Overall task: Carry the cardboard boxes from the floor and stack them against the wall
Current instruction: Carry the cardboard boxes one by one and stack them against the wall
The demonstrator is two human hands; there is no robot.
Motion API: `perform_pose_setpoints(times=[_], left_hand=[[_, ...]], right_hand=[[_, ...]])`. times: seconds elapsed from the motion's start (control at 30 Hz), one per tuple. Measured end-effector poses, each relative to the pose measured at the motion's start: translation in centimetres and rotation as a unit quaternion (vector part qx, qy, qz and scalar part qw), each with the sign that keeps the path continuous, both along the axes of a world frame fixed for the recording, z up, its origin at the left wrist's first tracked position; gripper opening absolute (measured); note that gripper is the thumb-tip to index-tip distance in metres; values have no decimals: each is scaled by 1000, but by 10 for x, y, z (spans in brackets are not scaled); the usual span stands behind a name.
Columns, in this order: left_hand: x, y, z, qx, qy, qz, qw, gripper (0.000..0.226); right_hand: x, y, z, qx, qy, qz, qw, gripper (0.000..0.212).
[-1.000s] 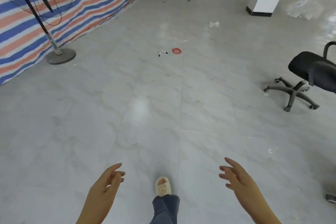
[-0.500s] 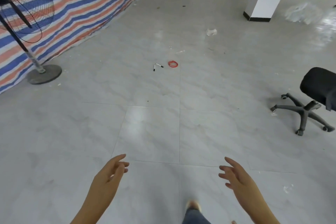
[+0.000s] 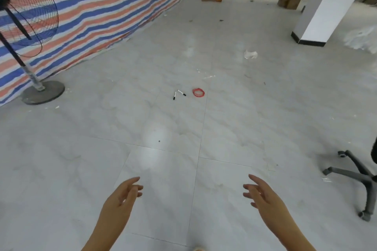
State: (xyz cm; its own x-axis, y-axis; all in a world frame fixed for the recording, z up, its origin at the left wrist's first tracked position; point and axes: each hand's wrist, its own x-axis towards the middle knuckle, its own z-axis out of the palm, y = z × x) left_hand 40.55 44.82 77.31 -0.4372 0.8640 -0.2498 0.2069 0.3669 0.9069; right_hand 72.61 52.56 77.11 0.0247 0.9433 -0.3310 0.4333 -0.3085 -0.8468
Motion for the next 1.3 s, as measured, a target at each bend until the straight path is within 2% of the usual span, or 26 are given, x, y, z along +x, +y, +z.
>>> perform_pose_setpoints(times=[0.17, 0.37, 0.7, 0.9, 1.07, 1.3], left_hand=[[9, 71, -3, -12, -14, -3, 1000, 26], [-22, 158, -19, -47, -35, 36, 998, 29], [-94, 404, 2, -5, -4, -21, 1000, 29], [-118, 519, 3, -25, 2, -52, 998, 27], [-117, 618, -11, -43, -4, -39, 998, 27], [-105, 778, -12, -38, -12, 12, 999, 28]], right_hand=[[-2, 92, -1, 1, 1, 27, 1000, 26], [-26, 190, -22, -30, 2, 28, 999, 25], [-83, 396, -15, 5, 51, -59, 997, 29], [-108, 493, -16, -7, 31, -50, 998, 29], [-109, 595, -31, -28, 15, -39, 999, 32], [-101, 788, -27, -15, 25, -13, 999, 29]])
